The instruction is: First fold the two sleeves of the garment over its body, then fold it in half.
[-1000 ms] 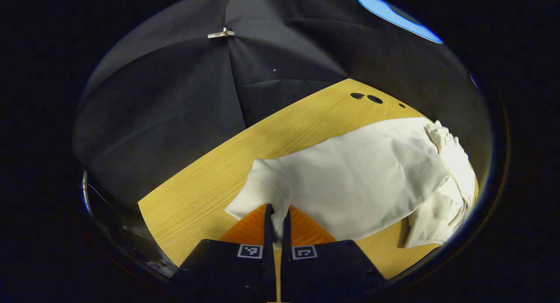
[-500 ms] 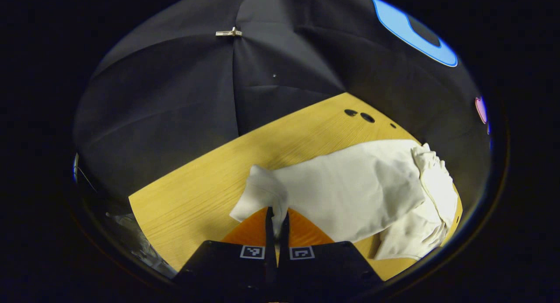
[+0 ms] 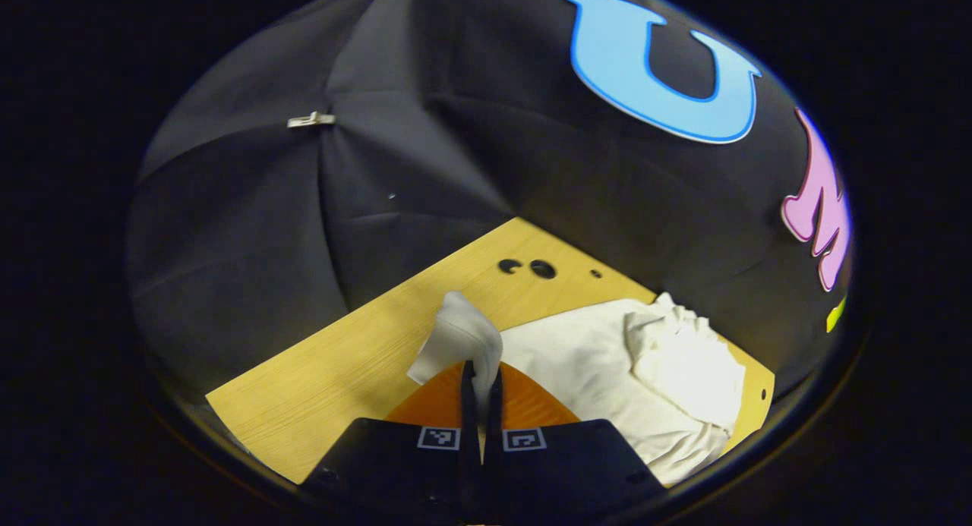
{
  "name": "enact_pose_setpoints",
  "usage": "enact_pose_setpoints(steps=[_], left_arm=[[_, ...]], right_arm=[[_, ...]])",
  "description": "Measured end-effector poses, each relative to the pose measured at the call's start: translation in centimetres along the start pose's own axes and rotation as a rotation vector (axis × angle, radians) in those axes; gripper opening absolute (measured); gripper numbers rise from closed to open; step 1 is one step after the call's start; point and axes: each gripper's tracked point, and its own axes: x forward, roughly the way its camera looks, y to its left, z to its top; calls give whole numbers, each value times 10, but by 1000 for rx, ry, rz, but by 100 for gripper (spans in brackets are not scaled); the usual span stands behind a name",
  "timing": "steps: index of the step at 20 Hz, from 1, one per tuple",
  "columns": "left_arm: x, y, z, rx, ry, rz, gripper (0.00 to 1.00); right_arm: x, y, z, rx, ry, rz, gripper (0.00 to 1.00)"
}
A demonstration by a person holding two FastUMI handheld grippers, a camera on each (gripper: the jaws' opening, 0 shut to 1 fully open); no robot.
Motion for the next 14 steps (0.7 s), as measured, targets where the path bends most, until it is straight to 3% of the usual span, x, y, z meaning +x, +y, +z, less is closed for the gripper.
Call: enact_pose_setpoints(steps=[6,7,8,10,14], left_arm=[[15,-90,20,80,-30,-109,6],[17,-104,23,93,-35,-128,11],[19,-124,25,94,-31,-157,6],[23,-166,29,104,-32,-212,6],[26,-247,28,221,-28,-316,6]], right_arm=[[-10,-23,1,9,-29,-14,98],[-12,-29,0,21,-28,-20,98],[-14,-34,-2,34,-28,-27,98],[-17,-48,-5,58,-26,-41,98],[-22,-78,-18,95,-7,-85,98]])
